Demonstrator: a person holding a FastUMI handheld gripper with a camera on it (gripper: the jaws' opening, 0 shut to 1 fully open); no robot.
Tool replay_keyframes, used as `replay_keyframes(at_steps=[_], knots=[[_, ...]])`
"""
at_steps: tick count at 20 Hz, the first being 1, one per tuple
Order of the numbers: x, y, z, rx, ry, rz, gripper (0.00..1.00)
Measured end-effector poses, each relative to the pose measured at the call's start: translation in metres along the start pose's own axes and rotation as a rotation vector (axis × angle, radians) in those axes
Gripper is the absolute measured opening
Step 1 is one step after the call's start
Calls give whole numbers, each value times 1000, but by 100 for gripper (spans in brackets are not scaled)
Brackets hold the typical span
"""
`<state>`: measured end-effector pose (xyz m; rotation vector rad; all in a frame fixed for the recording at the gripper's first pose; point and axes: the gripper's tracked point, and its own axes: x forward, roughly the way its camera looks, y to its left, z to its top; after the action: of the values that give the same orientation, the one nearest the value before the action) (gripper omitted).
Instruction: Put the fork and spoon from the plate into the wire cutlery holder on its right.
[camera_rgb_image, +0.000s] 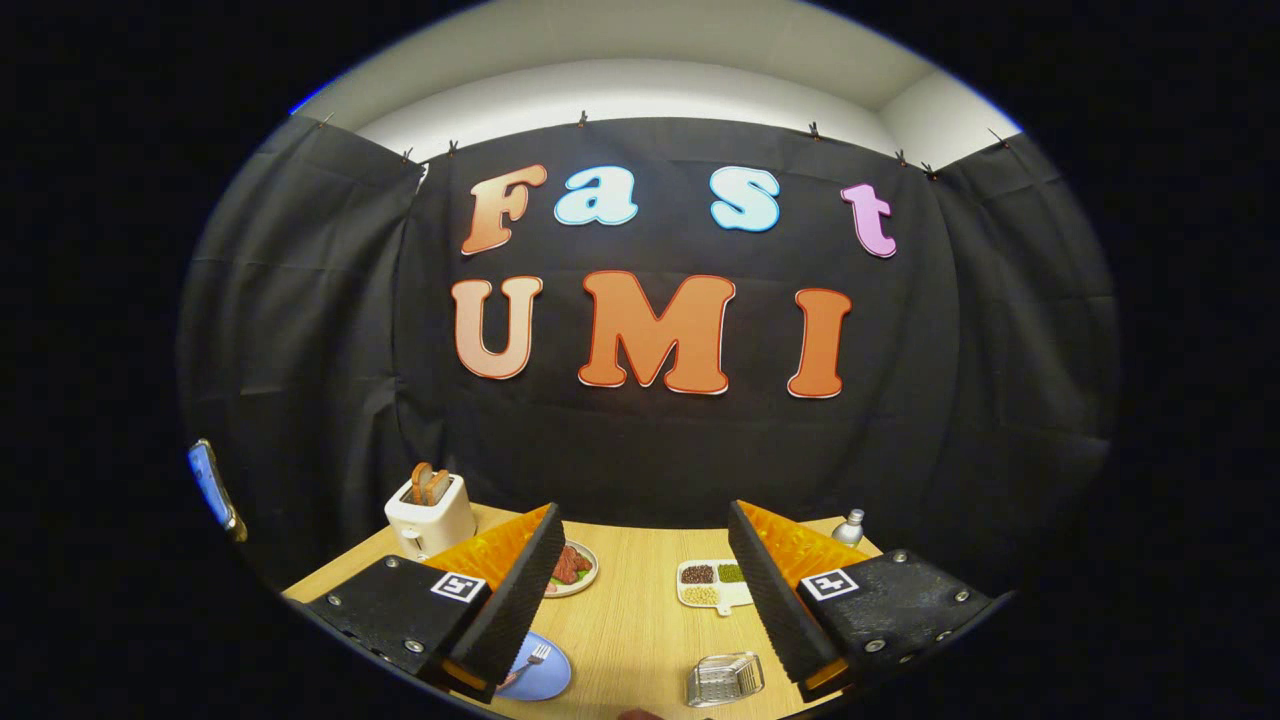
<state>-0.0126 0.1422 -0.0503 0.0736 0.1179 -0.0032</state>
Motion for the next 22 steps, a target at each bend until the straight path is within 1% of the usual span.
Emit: replay_keyframes(at_steps=[5, 8, 11, 13, 15, 18, 20, 22], knots=[[5, 27, -47, 2, 110, -19, 99], [7, 46, -84, -3, 188, -16, 99], [4, 73, -131, -11, 305, 16, 99], [0, 89, -154, -14, 367, 43, 99], [-4, 101, -164, -23, 406, 69, 99], [-4, 118, -174, -55, 428, 113, 99], [-7, 127, -191, -62, 468, 138, 99], [-11, 134, -220, -69, 537, 148, 99]])
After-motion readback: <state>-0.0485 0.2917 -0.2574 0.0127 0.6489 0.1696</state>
